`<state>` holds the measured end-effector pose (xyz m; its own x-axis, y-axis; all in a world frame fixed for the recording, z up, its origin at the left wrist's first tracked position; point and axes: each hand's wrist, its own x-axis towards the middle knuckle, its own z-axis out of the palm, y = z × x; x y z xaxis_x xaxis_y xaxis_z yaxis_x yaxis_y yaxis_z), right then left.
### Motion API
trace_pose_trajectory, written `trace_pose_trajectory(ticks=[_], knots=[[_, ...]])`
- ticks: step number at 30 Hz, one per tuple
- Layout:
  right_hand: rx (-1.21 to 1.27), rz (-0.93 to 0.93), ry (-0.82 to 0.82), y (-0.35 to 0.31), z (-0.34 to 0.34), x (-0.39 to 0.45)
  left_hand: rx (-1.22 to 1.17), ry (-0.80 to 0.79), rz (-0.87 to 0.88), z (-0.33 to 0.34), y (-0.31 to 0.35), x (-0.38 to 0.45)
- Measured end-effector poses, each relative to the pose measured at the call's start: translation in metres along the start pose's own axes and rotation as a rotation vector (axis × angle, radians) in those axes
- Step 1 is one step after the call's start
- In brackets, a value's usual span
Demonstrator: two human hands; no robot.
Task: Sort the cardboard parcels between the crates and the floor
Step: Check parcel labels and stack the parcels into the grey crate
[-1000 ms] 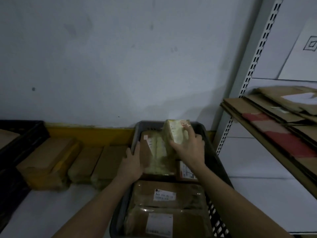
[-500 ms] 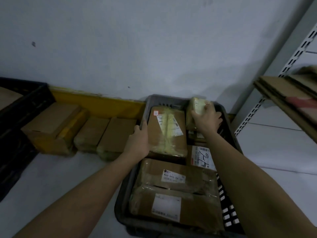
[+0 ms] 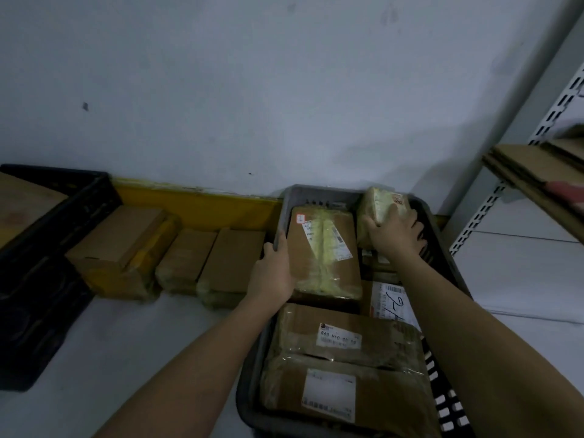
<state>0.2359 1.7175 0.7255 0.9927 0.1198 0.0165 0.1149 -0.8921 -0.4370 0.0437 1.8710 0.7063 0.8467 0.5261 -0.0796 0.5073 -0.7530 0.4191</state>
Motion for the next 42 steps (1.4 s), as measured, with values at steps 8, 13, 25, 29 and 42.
trace_pose_trajectory(ticks=[8, 13, 25, 29, 42], knots=[[0.115, -0.252, -0.092, -0.038, -0.017, -0.042, -0.125, -0.024, 0.010, -0.007, 0.000, -0.004], [0.241, -0.401, -0.173, -0.079, -0.025, -0.090, -0.694, -0.081, -0.073, -0.021, -0.018, -0.014], [0.338, -0.353, -0.482, -0.212, 0.080, -0.154, -0.833, -0.018, -0.398, -0.041, -0.171, 0.001], [0.310, -0.043, -0.538, -0.218, 0.130, -0.150, -0.852, -0.087, -0.427, -0.029, -0.201, 0.011], [0.405, 0.431, -0.554, -0.188, 0.204, -0.159, -0.918, -0.347, -0.359, 0.013, -0.242, 0.033]])
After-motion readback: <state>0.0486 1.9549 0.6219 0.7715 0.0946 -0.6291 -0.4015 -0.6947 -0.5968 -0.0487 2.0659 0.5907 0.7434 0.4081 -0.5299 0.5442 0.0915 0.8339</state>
